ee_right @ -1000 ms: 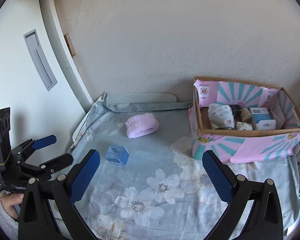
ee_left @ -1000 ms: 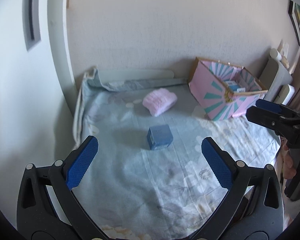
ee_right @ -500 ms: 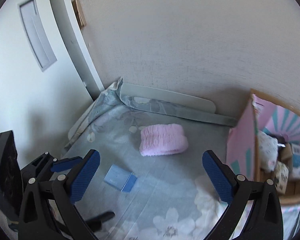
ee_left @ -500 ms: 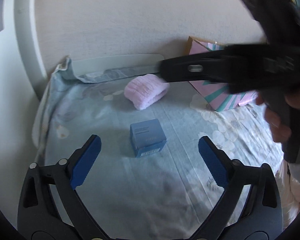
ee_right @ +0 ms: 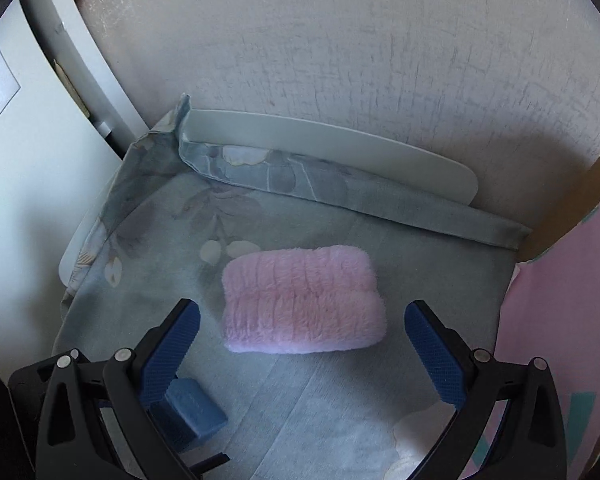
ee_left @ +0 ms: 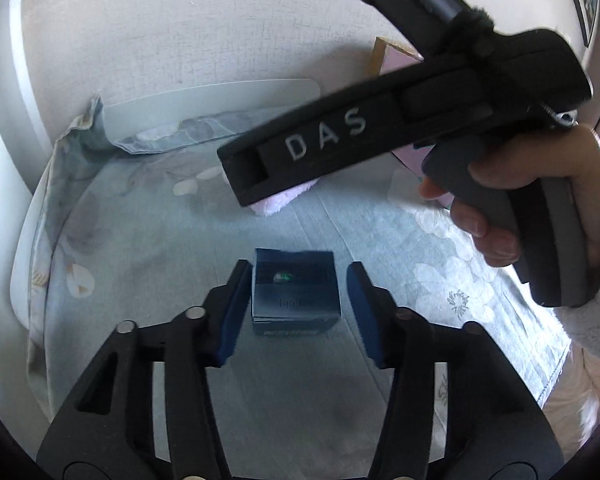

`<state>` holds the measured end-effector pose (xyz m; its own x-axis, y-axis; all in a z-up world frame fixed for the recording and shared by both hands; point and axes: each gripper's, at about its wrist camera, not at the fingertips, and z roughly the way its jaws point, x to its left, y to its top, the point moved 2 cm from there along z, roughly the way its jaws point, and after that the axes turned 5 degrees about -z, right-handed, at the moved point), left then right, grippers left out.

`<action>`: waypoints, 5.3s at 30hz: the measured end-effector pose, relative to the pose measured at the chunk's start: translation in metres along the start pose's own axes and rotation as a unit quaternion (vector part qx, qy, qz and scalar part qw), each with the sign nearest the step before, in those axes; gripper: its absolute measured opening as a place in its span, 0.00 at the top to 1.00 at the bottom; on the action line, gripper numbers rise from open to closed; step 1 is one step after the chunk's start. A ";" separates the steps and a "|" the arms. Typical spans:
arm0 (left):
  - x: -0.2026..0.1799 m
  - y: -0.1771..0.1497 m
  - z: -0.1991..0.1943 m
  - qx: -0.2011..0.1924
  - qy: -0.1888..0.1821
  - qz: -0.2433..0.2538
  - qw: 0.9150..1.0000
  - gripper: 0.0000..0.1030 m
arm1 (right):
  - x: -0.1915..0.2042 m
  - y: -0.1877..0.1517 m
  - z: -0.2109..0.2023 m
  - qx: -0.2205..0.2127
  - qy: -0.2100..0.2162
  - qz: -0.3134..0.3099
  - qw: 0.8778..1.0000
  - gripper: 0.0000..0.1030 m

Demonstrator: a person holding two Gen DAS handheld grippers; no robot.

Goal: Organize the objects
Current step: 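Grasp the pink fuzzy sock with right tool while left tool grasps the blue box, then lift and carry the pink sock and blue box over the cardboard box, then open right tool to drop the pink sock while left tool drops the blue box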

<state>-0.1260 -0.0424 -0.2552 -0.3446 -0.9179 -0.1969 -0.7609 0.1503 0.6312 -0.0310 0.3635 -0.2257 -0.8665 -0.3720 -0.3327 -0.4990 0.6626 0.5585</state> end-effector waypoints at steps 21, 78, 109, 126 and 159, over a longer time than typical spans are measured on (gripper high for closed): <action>0.008 0.011 -0.002 -0.001 0.004 -0.009 1.000 0.66 | 0.003 0.004 -0.008 -0.013 -0.017 -0.012 1.000 0.74; -0.186 0.086 -0.059 0.005 0.007 -0.050 0.999 0.66 | -0.142 -0.136 -0.260 -0.058 -0.042 0.057 0.996 0.75; -0.224 0.182 -0.020 -0.046 0.024 -0.068 0.996 0.66 | -0.226 -0.118 -0.273 -0.063 -0.061 0.049 0.995 0.75; -0.187 0.232 0.060 0.021 0.037 -0.071 0.997 0.66 | -0.267 -0.070 -0.202 -0.002 -0.050 0.074 0.996 0.75; -0.180 0.199 0.079 0.071 0.035 -0.074 0.994 0.00 | -0.280 -0.072 -0.164 0.049 -0.036 0.138 0.989 0.01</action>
<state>-0.2584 0.1816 -0.1532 -0.1867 -0.9565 -0.2240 -0.8723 0.0565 0.4858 0.2457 0.3135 -0.0484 -0.9643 -0.1241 -0.2337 -0.2380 0.7931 0.5607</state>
